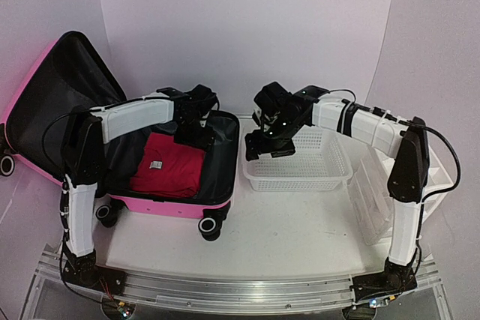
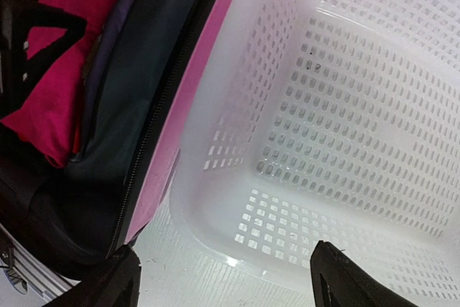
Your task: Open, take out, and arrange the luggage
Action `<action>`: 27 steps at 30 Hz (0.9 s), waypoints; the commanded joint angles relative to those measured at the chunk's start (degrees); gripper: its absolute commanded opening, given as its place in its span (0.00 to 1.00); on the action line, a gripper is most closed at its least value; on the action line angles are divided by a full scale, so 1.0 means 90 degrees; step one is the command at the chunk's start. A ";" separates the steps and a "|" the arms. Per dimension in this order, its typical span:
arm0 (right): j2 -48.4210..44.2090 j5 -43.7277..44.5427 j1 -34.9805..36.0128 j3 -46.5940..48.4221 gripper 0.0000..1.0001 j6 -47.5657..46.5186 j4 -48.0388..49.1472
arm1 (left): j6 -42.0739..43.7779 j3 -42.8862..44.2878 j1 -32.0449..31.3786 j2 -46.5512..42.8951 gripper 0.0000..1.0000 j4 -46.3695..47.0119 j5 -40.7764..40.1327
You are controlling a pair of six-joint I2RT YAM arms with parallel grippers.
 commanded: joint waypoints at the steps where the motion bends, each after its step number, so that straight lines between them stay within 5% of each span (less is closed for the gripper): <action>1: -0.0249 -0.0214 -0.0113 -0.0194 0.83 -0.0225 0.0298 | 0.0601 0.1035 -0.0124 0.0761 0.76 -0.0276 -0.1040; 12: -0.0242 -0.0357 -0.0208 -0.0448 0.83 -0.0211 0.0465 | 0.1295 0.2508 -0.0141 0.2014 0.62 -0.0353 -0.2198; 27: -0.0252 -0.0445 -0.0245 -0.0387 0.84 0.0026 0.0565 | 0.1317 0.2727 -0.0030 0.2195 0.29 -0.0367 -0.1593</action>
